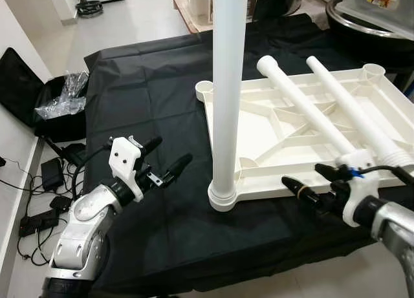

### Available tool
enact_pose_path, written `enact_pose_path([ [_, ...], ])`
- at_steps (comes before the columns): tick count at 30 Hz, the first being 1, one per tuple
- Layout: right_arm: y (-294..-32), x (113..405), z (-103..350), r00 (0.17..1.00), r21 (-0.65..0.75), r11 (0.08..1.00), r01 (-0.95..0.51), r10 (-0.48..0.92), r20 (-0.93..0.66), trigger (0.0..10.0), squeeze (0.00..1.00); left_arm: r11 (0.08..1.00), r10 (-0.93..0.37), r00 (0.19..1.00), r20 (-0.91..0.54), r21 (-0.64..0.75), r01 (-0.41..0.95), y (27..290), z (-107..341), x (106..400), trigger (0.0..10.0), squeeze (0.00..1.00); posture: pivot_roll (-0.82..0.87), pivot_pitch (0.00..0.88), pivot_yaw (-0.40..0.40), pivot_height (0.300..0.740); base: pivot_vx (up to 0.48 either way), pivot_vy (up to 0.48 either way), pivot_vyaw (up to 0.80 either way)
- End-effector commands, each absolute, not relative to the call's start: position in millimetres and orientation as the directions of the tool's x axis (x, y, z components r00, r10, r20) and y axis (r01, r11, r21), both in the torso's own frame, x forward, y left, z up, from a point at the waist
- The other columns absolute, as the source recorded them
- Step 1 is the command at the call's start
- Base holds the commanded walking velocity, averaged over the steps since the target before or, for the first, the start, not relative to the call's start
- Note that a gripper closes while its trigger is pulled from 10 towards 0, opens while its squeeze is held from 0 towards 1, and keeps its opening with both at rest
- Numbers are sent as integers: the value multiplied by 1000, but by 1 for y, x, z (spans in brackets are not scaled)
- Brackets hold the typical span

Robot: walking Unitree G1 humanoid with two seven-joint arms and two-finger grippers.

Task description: Building children table

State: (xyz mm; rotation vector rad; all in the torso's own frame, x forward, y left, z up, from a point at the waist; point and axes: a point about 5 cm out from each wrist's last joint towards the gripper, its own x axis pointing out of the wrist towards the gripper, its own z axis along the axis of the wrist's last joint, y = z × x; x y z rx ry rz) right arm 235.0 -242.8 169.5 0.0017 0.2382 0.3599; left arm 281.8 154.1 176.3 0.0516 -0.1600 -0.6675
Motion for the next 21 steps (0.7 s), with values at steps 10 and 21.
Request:
enact_pose_path([
  [10, -263, 208, 146, 951, 69, 995, -68, 86, -298, 10000, 0, 731, -680, 728, 87, 162, 663, 145, 172, 289, 10000, 0, -139, 165, 52, 740, 0, 0, 0],
  [21, -285, 219, 156, 976, 98, 991, 89, -67, -209, 10000, 0, 685, -722, 688, 65, 200, 700, 134, 169, 292, 10000, 0, -128, 168, 63, 740, 0, 0, 0],
])
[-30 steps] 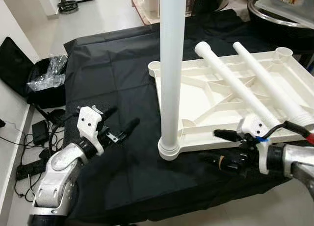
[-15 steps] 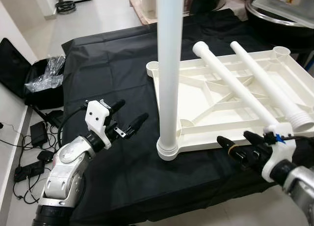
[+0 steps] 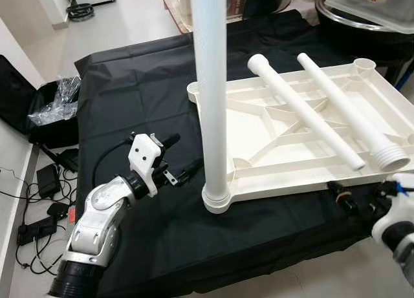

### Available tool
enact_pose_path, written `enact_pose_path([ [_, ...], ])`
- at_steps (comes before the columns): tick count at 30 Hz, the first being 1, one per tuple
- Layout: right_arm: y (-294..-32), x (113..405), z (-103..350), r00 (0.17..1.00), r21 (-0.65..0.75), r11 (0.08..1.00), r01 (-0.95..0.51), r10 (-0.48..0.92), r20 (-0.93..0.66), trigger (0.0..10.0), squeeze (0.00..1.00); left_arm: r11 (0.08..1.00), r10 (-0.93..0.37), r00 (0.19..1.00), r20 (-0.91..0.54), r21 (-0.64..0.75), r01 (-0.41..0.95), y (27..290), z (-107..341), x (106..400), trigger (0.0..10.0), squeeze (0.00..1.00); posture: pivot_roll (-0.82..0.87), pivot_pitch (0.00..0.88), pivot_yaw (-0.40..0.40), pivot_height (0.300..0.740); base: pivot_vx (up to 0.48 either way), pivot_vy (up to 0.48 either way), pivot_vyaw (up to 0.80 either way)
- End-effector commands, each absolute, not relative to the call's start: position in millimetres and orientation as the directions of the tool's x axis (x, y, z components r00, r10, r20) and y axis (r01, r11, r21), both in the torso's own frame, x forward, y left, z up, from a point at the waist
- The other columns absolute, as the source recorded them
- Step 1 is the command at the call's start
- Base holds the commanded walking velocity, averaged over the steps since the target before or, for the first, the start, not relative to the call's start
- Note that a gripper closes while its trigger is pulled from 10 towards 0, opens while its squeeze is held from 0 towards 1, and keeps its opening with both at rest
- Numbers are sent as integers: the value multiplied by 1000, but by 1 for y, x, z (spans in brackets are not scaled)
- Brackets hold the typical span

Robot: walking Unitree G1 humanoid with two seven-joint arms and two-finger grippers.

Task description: Building children table

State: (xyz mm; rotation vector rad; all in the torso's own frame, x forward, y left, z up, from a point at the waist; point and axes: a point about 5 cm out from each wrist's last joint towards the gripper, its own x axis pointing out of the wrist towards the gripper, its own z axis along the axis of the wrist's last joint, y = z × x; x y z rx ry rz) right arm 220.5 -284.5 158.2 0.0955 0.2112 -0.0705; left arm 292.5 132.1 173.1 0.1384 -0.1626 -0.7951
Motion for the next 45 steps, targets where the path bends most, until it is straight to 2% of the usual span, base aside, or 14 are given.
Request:
enact_pose_path([
  [1, -285, 223, 158, 979, 100, 992, 79, -58, -197, 10000, 0, 680, -726, 685, 59, 206, 703, 134, 168, 292, 10000, 0, -125, 169, 65, 740, 0, 0, 0],
  [9, -285, 238, 157, 976, 110, 990, 85, -60, -210, 10000, 0, 674, -730, 682, 49, 219, 706, 134, 167, 292, 10000, 0, -109, 178, 62, 740, 0, 0, 0],
  [20, -280, 247, 149, 973, 217, 972, 94, -43, -228, 10000, 0, 672, -728, 684, 39, 237, 702, 138, 166, 290, 10000, 0, -92, 180, 61, 740, 0, 0, 0],
  [26, -273, 253, 152, 982, 240, 971, 15, 31, -187, 10000, 0, 666, -733, 680, 37, 242, 705, 138, 166, 290, 10000, 0, -91, 179, 64, 740, 0, 0, 0],
  [45, -256, 285, 166, 966, 171, 964, -201, 225, -128, 10000, 0, 665, -730, 683, 26, 257, 702, 140, 166, 288, 10000, 0, -73, 185, 69, 740, 0, 0, 0],
])
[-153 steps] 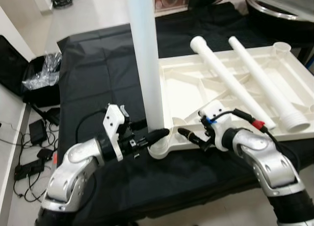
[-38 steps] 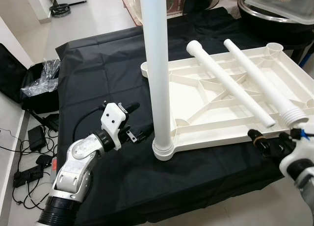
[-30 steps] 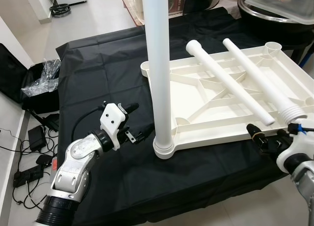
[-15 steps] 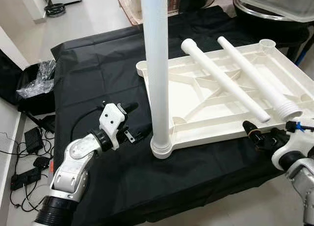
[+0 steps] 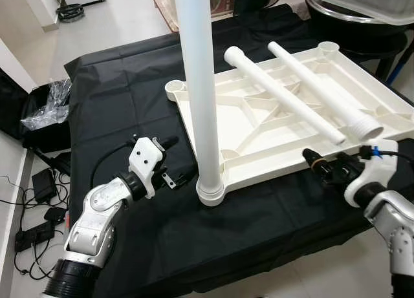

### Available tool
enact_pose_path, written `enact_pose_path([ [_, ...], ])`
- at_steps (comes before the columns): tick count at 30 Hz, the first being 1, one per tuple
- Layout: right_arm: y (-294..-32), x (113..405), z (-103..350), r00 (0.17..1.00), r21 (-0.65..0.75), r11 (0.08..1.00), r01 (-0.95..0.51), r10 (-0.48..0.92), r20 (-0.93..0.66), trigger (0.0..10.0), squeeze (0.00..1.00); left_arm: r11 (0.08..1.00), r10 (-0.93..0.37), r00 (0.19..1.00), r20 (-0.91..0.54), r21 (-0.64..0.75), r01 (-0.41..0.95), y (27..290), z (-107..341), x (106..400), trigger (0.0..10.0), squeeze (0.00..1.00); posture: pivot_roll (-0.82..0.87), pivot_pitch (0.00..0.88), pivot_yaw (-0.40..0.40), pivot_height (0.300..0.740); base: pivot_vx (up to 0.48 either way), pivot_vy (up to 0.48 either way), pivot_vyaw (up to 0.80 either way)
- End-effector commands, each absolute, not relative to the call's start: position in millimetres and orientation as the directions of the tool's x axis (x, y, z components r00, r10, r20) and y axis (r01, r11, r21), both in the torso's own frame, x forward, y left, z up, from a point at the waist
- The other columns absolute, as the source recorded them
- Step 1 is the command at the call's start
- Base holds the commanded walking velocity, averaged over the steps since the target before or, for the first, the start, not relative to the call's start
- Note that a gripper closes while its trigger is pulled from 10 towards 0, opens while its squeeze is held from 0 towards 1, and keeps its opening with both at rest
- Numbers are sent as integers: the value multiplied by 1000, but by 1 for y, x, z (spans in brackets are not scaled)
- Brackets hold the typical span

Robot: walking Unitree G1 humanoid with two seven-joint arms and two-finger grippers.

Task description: Building children table

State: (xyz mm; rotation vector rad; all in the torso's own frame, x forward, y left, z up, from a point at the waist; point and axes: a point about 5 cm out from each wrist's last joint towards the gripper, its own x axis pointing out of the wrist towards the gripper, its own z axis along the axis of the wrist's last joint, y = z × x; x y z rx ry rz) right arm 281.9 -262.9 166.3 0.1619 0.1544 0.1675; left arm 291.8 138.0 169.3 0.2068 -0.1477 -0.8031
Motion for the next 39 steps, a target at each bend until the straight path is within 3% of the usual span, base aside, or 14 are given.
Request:
enact_pose_path([
  [1, -255, 285, 167, 965, 170, 963, -208, 231, -127, 10000, 0, 665, -730, 682, 26, 257, 702, 140, 166, 288, 10000, 0, -73, 185, 69, 740, 0, 0, 0],
  [20, -246, 302, 180, 920, 93, 926, -366, 375, -113, 10000, 0, 672, -723, 691, 27, 260, 693, 142, 167, 288, 10000, 0, -66, 188, 62, 740, 0, 0, 0],
  [39, -219, 313, 194, 838, 25, 841, -540, 540, -83, 10000, 0, 676, -721, 692, 37, 261, 689, 141, 170, 287, 10000, 0, -59, 188, 58, 740, 0, 0, 0],
])
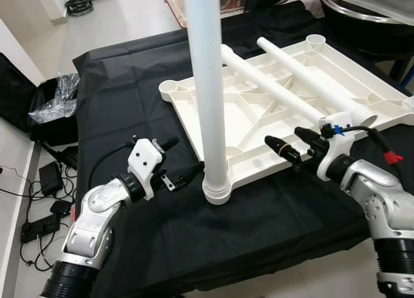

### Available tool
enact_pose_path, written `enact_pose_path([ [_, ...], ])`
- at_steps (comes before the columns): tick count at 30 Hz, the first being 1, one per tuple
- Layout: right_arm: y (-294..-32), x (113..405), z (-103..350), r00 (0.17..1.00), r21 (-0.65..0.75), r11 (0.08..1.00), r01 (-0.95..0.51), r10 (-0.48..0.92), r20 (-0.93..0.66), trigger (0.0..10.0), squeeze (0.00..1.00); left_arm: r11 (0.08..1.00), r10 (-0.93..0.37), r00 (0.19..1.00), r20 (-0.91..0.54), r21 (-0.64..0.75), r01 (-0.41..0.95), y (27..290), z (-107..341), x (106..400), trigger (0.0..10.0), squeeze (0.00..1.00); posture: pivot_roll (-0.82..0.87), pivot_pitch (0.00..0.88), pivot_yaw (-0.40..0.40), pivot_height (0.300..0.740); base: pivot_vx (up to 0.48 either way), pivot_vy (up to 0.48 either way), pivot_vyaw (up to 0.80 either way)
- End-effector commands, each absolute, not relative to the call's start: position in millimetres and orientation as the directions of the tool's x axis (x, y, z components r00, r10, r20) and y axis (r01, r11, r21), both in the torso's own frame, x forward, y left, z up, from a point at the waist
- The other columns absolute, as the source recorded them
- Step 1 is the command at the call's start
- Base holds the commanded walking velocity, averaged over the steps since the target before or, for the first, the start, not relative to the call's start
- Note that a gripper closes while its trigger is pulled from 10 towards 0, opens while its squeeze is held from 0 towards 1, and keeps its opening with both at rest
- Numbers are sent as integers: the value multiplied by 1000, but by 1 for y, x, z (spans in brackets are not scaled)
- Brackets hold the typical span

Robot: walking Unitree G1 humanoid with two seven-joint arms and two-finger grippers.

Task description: Building children table

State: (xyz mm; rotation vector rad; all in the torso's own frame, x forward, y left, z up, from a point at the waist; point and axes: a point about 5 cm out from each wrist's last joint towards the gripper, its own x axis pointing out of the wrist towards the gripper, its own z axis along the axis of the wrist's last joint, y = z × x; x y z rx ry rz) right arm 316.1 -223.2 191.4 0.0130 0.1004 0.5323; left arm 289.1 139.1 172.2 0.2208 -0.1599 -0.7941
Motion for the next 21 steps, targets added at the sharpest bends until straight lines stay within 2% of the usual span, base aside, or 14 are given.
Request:
enact_pose_path([
  [1, -214, 307, 199, 793, 13, 796, -605, 604, -73, 10000, 0, 676, -720, 694, 35, 263, 688, 141, 170, 287, 10000, 0, -59, 184, 53, 740, 0, 0, 0],
  [4, -206, 285, 214, 627, -38, 626, -779, 775, -77, 10000, 0, 686, -709, 705, 36, 268, 676, 142, 169, 288, 10000, 0, -62, 177, 51, 740, 0, 0, 0],
  [6, -206, 285, 214, 627, -38, 626, -779, 775, -77, 10000, 0, 686, -709, 705, 36, 268, 676, 142, 169, 288, 10000, 0, -62, 177, 51, 740, 0, 0, 0],
  [8, -211, 278, 221, 559, -54, 556, -829, 822, -107, 10000, 0, 703, -690, 723, 35, 273, 657, 146, 169, 290, 10000, 0, -63, 166, 46, 740, 0, 0, 0],
  [9, -211, 278, 221, 559, -54, 556, -829, 822, -107, 10000, 0, 703, -690, 723, 35, 273, 657, 146, 169, 290, 10000, 0, -63, 166, 46, 740, 0, 0, 0],
  [12, -214, 273, 227, 451, -99, 440, -893, 869, -205, 10000, 0, 738, -642, 767, 12, 282, 613, 158, 163, 294, 10000, 0, -69, 164, 41, 740, 0, 0, 0],
  [14, -214, 273, 227, 451, -99, 440, -893, 869, -205, 10000, 0, 738, -642, 767, 12, 282, 613, 158, 163, 294, 10000, 0, -69, 164, 41, 740, 0, 0, 0],
  [15, -208, 274, 228, 426, -114, 410, -905, 877, -222, 10000, 0, 744, -632, 775, 3, 284, 606, 162, 161, 294, 10000, 0, -68, 164, 39, 740, 0, 0, 0],
  [21, -163, 293, 222, 418, -167, 391, -905, 890, -180, 10000, 0, 755, -608, 794, -26, 292, 587, 176, 157, 289, 10000, 0, -58, 163, 28, 740, 0, 0, 0],
])
